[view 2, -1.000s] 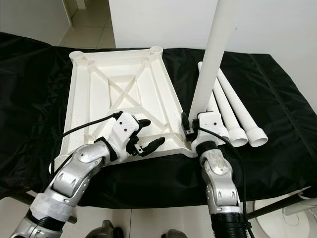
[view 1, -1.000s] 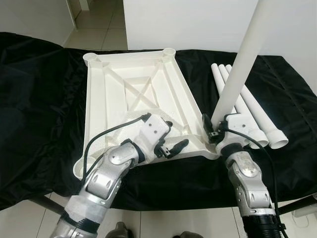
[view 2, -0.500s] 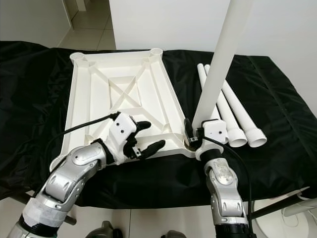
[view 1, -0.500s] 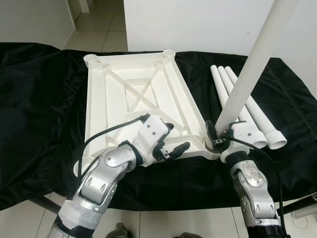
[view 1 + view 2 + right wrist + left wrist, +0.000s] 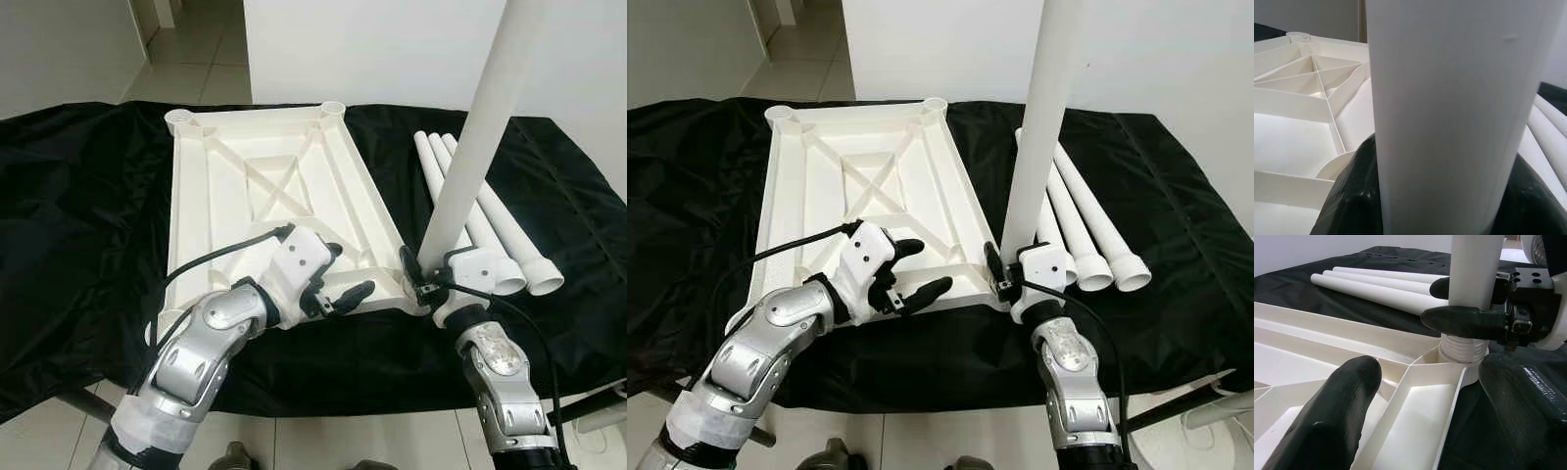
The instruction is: Building children table
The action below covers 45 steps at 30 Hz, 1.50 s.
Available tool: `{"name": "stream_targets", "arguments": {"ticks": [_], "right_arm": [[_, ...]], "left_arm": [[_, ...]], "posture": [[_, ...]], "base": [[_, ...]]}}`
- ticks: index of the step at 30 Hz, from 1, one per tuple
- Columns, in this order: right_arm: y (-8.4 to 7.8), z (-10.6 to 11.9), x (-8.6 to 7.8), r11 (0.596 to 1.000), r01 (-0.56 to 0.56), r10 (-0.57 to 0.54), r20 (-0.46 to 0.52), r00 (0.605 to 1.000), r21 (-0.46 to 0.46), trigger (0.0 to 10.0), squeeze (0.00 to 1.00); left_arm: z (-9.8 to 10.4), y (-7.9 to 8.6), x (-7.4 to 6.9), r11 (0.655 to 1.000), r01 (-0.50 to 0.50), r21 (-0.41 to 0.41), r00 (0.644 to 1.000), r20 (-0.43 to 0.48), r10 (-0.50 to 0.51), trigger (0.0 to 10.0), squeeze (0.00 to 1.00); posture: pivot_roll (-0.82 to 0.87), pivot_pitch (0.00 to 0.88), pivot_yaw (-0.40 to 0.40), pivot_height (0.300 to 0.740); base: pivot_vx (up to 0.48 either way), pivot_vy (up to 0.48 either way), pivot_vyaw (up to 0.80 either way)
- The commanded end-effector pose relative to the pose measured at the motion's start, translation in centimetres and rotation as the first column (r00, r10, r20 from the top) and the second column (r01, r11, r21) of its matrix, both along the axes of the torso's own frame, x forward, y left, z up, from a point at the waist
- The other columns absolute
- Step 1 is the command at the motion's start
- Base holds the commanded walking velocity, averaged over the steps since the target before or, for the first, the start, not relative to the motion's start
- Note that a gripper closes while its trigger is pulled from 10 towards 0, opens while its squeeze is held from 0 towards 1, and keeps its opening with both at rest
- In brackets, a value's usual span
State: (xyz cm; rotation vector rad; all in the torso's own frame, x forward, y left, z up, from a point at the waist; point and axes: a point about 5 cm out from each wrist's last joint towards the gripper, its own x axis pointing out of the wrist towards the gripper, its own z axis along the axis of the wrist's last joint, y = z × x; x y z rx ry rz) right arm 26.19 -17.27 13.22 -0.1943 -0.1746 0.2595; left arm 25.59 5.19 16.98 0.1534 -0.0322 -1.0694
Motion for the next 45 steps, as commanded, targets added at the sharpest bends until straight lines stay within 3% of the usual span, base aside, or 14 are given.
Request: {"name": "stream_targets", "arguments": {"ticks": [1,10,15,21,23,26,45], "right_arm": [[0.1,-2.1,-0.5,0.999,-0.027,0.024,-0.087,0.996,-0.039,10.0,0.0],[0.6,-3.0,-0.9,0.985,-0.104,0.094,-0.081,0.992,-0.135,10.0,0.0],[0.7,-3.3,-0.7,0.985,-0.111,0.101,-0.086,0.991,-0.129,10.0,0.0],[1.3,-3.9,-0.4,0.991,-0.12,0.114,-0.104,0.988,-0.053,10.0,0.0],[1.4,-4.2,-0.1,0.995,-0.092,0.097,-0.13,0.987,0.045,10.0,0.0],[1.5,-4.4,0.0,0.991,-0.079,0.094,-0.147,0.985,0.109,10.0,0.0],[2.2,-5.0,0.8,0.985,-0.068,0.101,-0.204,0.974,0.161,10.0,0.0]], "left_arm": [[-0.1,0.0,-0.2,1.0,0.002,-0.001,1.0,-0.013,-0.002,10.0,0.0],[0.1,0.1,-0.1,1.0,-0.01,-0.005,1.0,-0.009,0.01,10.0,0.0],[0.2,0.2,0.0,1.0,-0.013,-0.008,1.0,-0.009,0.013,10.0,0.0],[0.5,0.2,0.1,1.0,-0.021,-0.009,1.0,0.0,0.021,10.0,0.0],[0.5,0.3,0.1,1.0,-0.026,-0.011,1.0,0.002,0.026,10.0,0.0],[0.6,0.3,0.1,0.999,-0.029,-0.012,1.0,0.002,0.029,10.0,0.0],[0.7,0.4,0.2,0.999,-0.041,-0.011,0.999,0.006,0.041,10.0,0.0]], "posture": [[-0.08,0.011,-0.003,0.74],[-0.08,0.022,0.002,0.74],[-0.08,0.031,0.008,0.74],[-0.08,0.033,0.008,0.74],[-0.07,0.038,0.011,0.74],[-0.07,0.038,0.011,0.74],[-0.07,0.037,0.005,0.74]], "base": [[0.0,0.0,0.0],[0.0,0.0,0.0],[0.0,0.0,0.0],[0.0,0.0,0.0],[0.0,0.0,0.0],[0.0,0.0,0.0],[0.0,0.0,0.0]]}}
